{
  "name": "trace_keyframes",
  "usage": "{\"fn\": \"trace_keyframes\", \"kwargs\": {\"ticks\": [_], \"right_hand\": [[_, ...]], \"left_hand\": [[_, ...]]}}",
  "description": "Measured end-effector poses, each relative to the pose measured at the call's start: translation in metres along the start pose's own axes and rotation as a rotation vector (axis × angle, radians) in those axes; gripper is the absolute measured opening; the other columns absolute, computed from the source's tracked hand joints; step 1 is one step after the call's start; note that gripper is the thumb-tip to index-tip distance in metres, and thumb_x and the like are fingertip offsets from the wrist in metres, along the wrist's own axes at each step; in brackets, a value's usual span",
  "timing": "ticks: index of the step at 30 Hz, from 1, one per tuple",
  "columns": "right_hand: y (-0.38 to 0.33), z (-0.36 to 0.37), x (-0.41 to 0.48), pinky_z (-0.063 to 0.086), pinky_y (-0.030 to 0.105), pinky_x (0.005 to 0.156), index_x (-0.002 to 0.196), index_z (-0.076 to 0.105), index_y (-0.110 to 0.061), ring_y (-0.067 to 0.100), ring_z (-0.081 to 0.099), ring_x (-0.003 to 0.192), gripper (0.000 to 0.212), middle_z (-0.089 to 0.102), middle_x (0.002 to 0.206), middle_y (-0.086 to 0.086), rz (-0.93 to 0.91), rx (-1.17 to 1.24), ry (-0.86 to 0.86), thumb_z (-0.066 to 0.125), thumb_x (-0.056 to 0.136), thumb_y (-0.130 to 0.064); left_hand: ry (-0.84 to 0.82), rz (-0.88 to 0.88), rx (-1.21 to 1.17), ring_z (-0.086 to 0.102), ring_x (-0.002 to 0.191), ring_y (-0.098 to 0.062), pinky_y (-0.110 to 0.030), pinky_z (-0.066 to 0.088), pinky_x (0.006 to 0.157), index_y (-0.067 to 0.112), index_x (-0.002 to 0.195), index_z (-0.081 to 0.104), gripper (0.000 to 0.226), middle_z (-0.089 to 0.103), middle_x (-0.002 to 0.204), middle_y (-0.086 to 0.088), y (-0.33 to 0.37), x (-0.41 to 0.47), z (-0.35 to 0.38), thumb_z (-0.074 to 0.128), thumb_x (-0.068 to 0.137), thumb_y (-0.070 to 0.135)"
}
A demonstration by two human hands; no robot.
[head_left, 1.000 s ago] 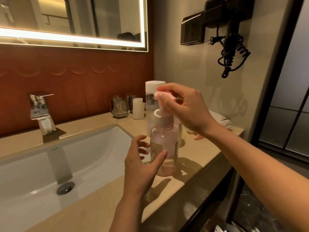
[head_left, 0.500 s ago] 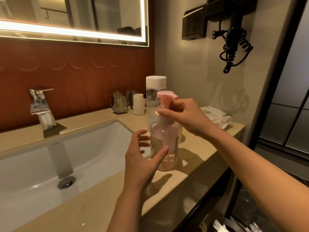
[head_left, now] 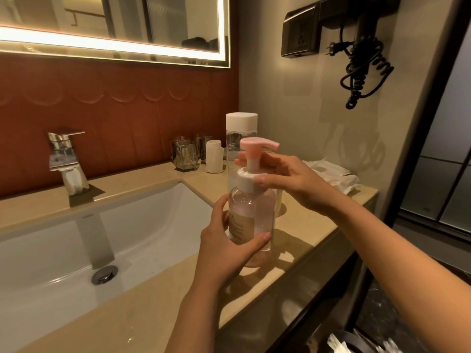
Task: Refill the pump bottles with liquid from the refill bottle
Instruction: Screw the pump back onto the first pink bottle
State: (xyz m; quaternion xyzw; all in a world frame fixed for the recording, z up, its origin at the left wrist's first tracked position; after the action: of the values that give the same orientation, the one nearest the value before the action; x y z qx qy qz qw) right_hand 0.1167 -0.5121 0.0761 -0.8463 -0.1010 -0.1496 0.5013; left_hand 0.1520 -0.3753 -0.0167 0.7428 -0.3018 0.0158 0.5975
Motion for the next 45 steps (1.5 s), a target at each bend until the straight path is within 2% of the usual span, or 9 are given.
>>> {"fn": "trace_keyframes", "kwargs": {"ticks": [7,12,15,20,29,33,37,40,45], "right_hand": [[-0.001,0.004,-0.004,0.047,0.032,0.097,0.11,0.06,-0.023,0.012,0.06,0.109,0.045,0.065,0.115,-0.004,-0.045,0.043,0.112,0.072,0.067,-0.027],[-0.002,0.019,0.005,0.048,0.025,0.084,0.115,0.05,-0.017,0.015,0.052,0.104,0.064,0.055,0.113,-0.002,-0.04,-0.201,0.313,0.078,0.064,-0.044],[-0.003,0.019,0.005,0.044,0.025,0.089,0.121,0.043,-0.03,0.012,0.046,0.115,0.061,0.046,0.125,-0.003,-0.022,-0.216,0.216,0.063,0.072,-0.06],[0.0,0.01,0.001,0.033,-0.008,0.076,0.127,0.049,-0.03,-0.024,0.045,0.099,0.047,0.048,0.12,-0.026,0.027,0.021,-0.074,0.044,0.081,-0.039],[0.003,0.01,-0.001,0.051,0.021,0.079,0.11,0.063,-0.015,0.009,0.062,0.097,0.045,0.067,0.104,-0.004,-0.007,0.093,0.178,0.078,0.07,-0.031],[-0.002,0.02,0.007,0.047,0.014,0.067,0.113,0.051,-0.017,0.007,0.056,0.091,0.053,0.056,0.101,-0.009,0.004,-0.092,0.307,0.078,0.072,-0.036],[-0.004,0.02,0.01,0.046,0.006,0.068,0.126,0.04,-0.028,-0.004,0.05,0.099,0.059,0.05,0.115,-0.015,0.043,-0.002,0.05,0.057,0.072,-0.044],[0.002,0.014,0.003,0.045,0.012,0.088,0.128,0.047,-0.025,0.0,0.053,0.11,0.054,0.057,0.124,-0.012,0.05,0.1,-0.048,0.055,0.076,-0.037],[0.006,0.019,-0.002,0.051,0.019,0.076,0.112,0.058,-0.016,0.009,0.061,0.097,0.048,0.064,0.105,-0.005,0.0,0.102,0.222,0.074,0.071,-0.034]], "left_hand": [[0.012,0.007,0.007,0.04,0.11,-0.002,-0.004,0.036,0.073,0.053,0.127,0.022,0.09,0.043,0.138,0.012,-0.003,0.0,0.0,0.083,0.062,0.037],[0.021,-0.013,0.012,0.041,0.11,-0.004,-0.005,0.036,0.069,0.052,0.127,0.022,0.09,0.043,0.137,0.01,-0.005,0.0,0.001,0.083,0.064,0.033],[0.017,-0.024,0.007,0.043,0.114,-0.007,-0.005,0.037,0.072,0.049,0.133,0.022,0.094,0.041,0.141,0.008,-0.004,0.0,0.002,0.083,0.063,0.035],[0.003,-0.015,-0.017,0.041,0.109,-0.002,-0.007,0.038,0.075,0.055,0.127,0.02,0.094,0.041,0.14,0.011,0.0,-0.001,0.001,0.078,0.053,0.053],[0.011,0.002,0.011,0.042,0.111,-0.004,-0.007,0.039,0.073,0.052,0.129,0.022,0.09,0.041,0.139,0.012,-0.003,-0.001,0.0,0.082,0.062,0.042],[0.013,-0.012,0.001,0.043,0.112,-0.006,-0.009,0.041,0.072,0.05,0.131,0.024,0.09,0.042,0.138,0.011,-0.006,-0.001,0.001,0.082,0.064,0.036],[0.002,-0.011,-0.024,0.045,0.11,-0.005,-0.007,0.04,0.068,0.053,0.128,0.024,0.089,0.044,0.134,0.014,-0.006,-0.001,0.001,0.082,0.064,0.037],[0.003,-0.003,-0.023,0.043,0.11,-0.004,-0.008,0.039,0.073,0.058,0.123,0.021,0.087,0.042,0.126,0.02,-0.005,-0.001,0.001,0.082,0.063,0.041],[0.01,-0.006,-0.007,0.044,0.11,-0.004,-0.009,0.039,0.073,0.056,0.125,0.023,0.087,0.041,0.118,0.024,-0.008,0.0,0.001,0.082,0.063,0.038]]}}
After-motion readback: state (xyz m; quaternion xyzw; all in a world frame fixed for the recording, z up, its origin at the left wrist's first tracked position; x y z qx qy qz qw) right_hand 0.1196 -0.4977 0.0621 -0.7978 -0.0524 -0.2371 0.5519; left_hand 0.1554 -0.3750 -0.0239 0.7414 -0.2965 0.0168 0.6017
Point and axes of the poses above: each hand's wrist, its own x-axis towards the middle knuckle, its own z-axis out of the palm, y = z × x, the point moved 3 cm from there along x, towards the middle knuckle
